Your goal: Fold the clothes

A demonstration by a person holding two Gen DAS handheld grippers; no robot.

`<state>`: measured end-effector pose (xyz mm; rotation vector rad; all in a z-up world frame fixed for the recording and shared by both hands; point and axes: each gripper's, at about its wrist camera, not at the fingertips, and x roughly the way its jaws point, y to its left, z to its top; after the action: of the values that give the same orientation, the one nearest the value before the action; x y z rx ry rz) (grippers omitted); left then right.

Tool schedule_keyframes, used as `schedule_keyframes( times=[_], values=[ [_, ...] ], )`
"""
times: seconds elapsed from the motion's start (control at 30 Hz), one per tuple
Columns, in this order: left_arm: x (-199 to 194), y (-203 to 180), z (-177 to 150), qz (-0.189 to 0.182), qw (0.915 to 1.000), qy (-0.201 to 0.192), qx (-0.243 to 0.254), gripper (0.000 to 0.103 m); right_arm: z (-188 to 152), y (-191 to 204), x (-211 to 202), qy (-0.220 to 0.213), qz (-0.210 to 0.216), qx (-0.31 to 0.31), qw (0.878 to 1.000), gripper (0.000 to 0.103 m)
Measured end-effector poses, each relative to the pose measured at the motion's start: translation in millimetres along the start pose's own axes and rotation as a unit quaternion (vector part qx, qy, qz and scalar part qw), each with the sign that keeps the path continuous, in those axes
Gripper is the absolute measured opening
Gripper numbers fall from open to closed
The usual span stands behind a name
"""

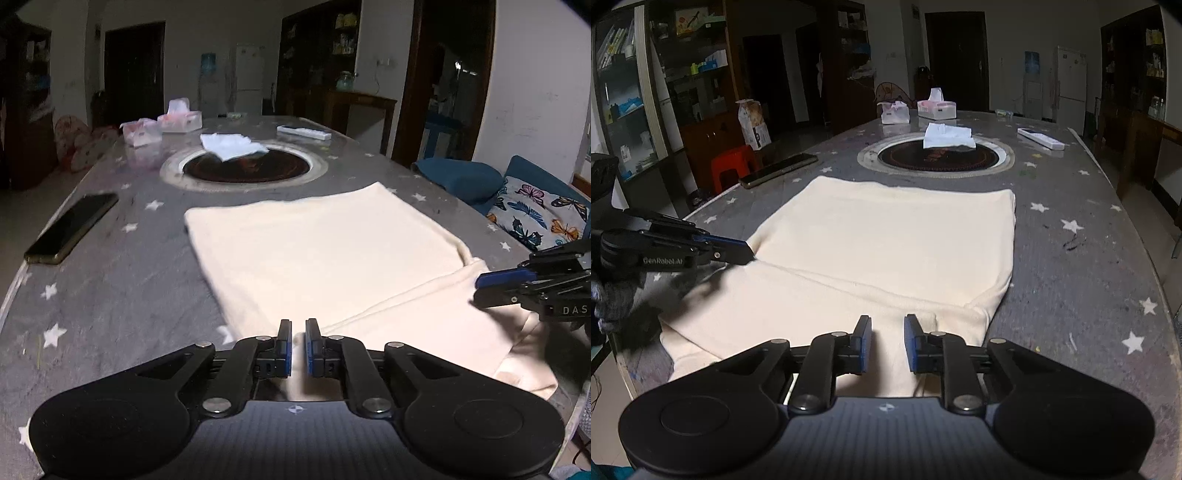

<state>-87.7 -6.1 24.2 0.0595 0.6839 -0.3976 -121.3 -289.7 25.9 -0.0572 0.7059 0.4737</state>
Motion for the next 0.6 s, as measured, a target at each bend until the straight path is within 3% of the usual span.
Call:
schedule_keyframes(
  times=[0.2, 0.3, 0.47, 0.6],
  values=[
    [-4.2, 28.9, 0.5, 0.037, 0.9986, 0.018, -0.033, 0.012, 0.9, -2.2, 1.1, -0.002, 0.005, 0.004, 1.000, 0.022],
    [-11.1, 25.9, 7.4, 0.020, 0.9992, -0.004, -0.033, 0.012, 0.0, -0.3, 2.5, -0.002, 0.007, 0.004, 1.000, 0.025],
    [7.2, 11.8, 15.2, 0.015, 0.9999, 0.007, 0.003, 0.012, 0.2, 0.1, 3.3, -0.002, 0.009, 0.007, 1.000, 0.028],
    [11.5, 11.5, 5.7, 0.048, 0.9972, 0.020, 0.053, 0.013, -1.1, -0.9, 1.8, -0.003, 0.013, 0.010, 1.000, 0.029]
  ],
)
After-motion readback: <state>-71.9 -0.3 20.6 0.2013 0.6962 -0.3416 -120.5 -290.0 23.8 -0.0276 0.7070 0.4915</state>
